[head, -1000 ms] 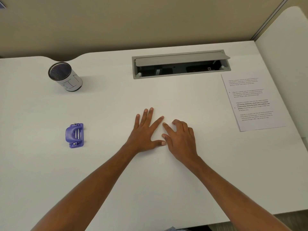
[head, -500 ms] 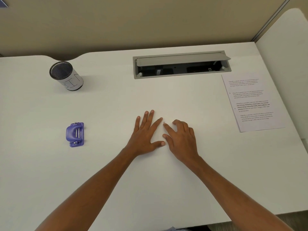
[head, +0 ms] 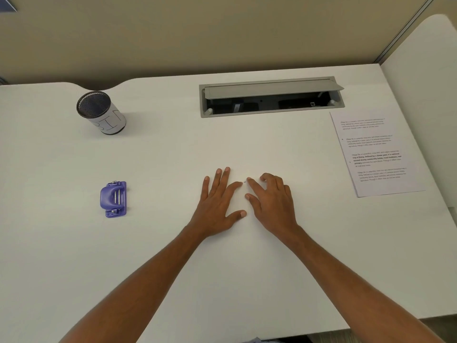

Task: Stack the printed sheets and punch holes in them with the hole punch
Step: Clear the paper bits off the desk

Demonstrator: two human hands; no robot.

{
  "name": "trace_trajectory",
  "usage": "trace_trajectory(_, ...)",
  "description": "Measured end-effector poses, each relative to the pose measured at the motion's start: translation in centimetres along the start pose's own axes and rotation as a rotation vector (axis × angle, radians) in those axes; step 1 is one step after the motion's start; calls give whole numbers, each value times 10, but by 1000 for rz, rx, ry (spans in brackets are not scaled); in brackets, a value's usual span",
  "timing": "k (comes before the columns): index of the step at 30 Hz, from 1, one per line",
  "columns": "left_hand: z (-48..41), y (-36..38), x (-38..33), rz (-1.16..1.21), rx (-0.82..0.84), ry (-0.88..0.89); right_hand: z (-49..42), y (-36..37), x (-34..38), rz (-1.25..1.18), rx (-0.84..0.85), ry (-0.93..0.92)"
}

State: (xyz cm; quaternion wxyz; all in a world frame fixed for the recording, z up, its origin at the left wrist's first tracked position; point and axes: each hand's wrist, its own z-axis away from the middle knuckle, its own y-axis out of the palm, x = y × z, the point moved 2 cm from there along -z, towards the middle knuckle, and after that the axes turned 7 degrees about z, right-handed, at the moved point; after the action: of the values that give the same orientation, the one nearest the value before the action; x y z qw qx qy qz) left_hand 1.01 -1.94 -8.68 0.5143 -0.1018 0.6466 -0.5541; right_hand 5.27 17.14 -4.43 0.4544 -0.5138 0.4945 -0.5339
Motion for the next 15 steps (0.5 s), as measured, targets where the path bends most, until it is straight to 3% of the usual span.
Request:
trace_trajectory(10, 0, 1, 2, -53, 4, -13, -10, -7, -2, -131, 35, -8)
trace_trajectory(15, 8, 7, 6, -93, -133, 6, -26, -9, -2, -225, 119, 21)
